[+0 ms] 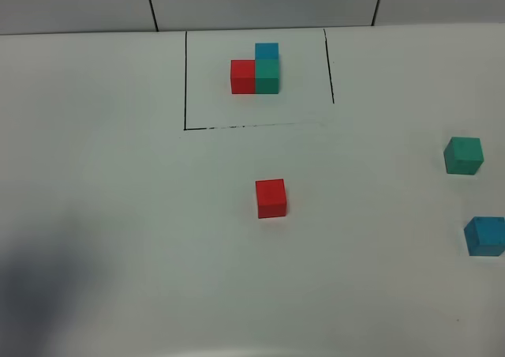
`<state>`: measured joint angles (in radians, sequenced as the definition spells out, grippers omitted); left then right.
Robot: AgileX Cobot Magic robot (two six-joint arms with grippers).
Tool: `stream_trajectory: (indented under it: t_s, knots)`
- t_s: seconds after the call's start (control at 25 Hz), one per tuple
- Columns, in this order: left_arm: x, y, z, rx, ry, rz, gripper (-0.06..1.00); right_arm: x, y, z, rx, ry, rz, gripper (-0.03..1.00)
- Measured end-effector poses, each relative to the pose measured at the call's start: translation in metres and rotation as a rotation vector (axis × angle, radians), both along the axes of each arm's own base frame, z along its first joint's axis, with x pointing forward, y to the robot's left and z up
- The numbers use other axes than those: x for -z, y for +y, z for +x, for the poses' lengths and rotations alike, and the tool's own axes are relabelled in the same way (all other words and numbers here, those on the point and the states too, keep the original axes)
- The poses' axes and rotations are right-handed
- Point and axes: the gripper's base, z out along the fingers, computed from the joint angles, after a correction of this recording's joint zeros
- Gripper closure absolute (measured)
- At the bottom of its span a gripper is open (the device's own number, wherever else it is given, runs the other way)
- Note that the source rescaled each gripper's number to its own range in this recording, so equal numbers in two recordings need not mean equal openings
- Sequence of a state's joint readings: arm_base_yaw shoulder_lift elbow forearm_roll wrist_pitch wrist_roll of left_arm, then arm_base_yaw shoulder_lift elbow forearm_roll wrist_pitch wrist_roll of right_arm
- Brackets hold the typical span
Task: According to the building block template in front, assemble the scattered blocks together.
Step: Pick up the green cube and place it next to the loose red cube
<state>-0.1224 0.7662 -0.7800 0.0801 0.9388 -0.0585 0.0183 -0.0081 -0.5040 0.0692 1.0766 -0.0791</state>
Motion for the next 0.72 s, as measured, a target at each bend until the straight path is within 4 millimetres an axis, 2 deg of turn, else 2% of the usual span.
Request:
stream_trajectory:
  t_s: [0.4, 0.72]
  knots:
    - [0.019, 0.003, -0.057, 0.01, -0.064, -0.063, 0.07, 0.0, 0.0, 0.0, -0.001, 0.0, 0.002, 0.09]
    - [0.036, -0.001, -0.082, 0.065, -0.102, -0.115, 0.1, 0.0, 0.0, 0.0, 0.0, 0.0, 0.006, 0.09]
